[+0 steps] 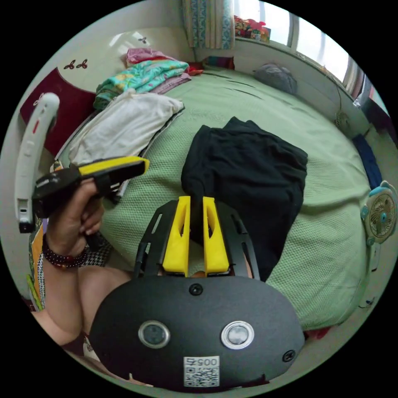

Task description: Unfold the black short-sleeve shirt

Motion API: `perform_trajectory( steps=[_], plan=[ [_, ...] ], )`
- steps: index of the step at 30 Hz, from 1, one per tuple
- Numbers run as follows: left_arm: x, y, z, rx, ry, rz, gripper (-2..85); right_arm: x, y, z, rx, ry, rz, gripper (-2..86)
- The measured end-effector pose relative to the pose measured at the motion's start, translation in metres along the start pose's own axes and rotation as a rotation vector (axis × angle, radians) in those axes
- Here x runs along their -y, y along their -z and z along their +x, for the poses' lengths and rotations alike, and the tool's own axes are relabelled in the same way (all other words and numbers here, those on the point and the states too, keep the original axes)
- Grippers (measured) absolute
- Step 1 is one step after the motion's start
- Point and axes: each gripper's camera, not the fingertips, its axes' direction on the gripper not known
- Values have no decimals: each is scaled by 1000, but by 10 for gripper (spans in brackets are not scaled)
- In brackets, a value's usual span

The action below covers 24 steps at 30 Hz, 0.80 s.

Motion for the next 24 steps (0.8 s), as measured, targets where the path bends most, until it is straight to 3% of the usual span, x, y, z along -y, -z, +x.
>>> perform_trajectory(
  steps=[10, 24],
  plan=[
    [-10, -15, 16, -12, -62, -14, -2, -14, 3, 50, 280, -92, -45, 14],
    [-8, -42, 11, -23, -100, -59, -6, -12, 16, 53, 279, -14, -89, 5]
  ],
)
